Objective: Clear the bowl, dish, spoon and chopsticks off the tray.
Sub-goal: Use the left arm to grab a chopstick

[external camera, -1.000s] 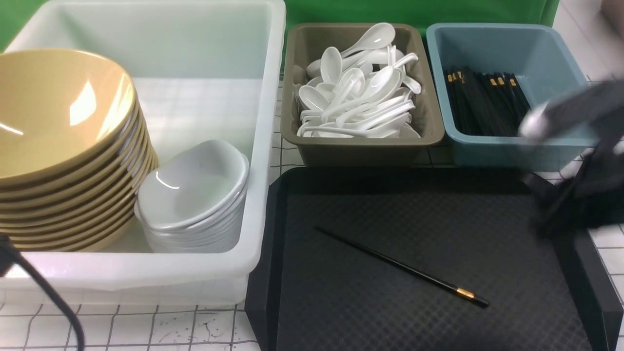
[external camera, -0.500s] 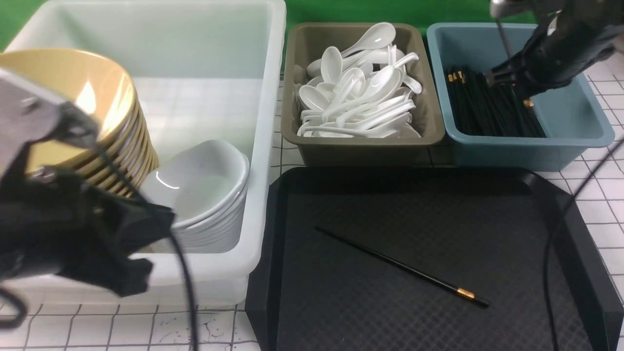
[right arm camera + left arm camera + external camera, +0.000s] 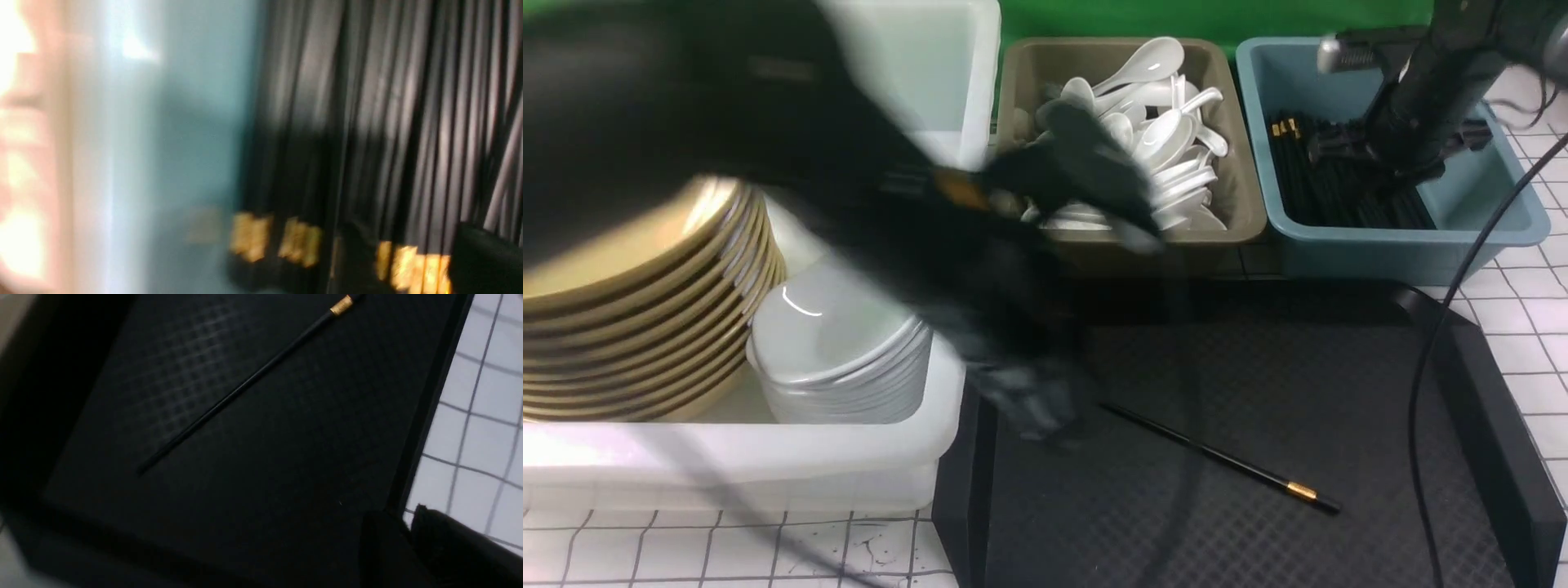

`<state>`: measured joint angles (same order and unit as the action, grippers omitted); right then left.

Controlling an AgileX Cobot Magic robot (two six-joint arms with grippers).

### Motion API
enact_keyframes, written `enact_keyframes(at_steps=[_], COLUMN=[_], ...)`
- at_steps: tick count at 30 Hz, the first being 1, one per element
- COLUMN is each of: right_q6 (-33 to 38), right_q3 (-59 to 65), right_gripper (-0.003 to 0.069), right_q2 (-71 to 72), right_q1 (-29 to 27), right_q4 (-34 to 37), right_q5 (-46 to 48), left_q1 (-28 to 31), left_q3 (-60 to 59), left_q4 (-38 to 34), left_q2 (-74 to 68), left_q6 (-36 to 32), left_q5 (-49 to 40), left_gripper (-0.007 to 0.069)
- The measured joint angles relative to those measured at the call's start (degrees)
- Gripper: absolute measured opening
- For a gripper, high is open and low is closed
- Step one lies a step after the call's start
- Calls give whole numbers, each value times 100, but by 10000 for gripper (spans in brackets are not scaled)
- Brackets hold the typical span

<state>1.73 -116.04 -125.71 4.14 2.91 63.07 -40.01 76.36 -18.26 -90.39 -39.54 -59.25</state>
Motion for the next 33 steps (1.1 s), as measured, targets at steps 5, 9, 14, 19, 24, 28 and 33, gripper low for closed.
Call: enact_keyframes(at_steps=[5, 9, 14, 19, 24, 28, 33], right_q6=[374, 458, 458, 458, 458, 458, 452], right_q3=[-10, -40, -40, -40, 189, 524, 1440], right_gripper=[447, 447, 435, 426, 425, 425, 425], right_q2=[1167, 1983, 3017, 3545, 3978, 4294, 4992], right_q1=[0, 0, 0, 0, 0, 0, 0], right_q4=[284, 235, 236, 275, 312, 307, 291], right_q5=[402, 749, 892, 954, 962, 962, 883], left_q1=[-491, -723, -846, -846, -851, -851, -858], left_q3=[861, 1329, 1972, 2142, 2212, 2219, 2419], left_q4=[275, 369, 503, 584, 650, 687, 733], left_q2=[-1338, -2081, -3079, -3473, -3583, -3595, -3650], left_q6=[-857, -1672, -2420, -2710, -2939, -2918, -1729], left_q5=[35, 118, 330, 382, 181, 158, 22], left_gripper=[316, 397, 412, 351, 199, 59, 5])
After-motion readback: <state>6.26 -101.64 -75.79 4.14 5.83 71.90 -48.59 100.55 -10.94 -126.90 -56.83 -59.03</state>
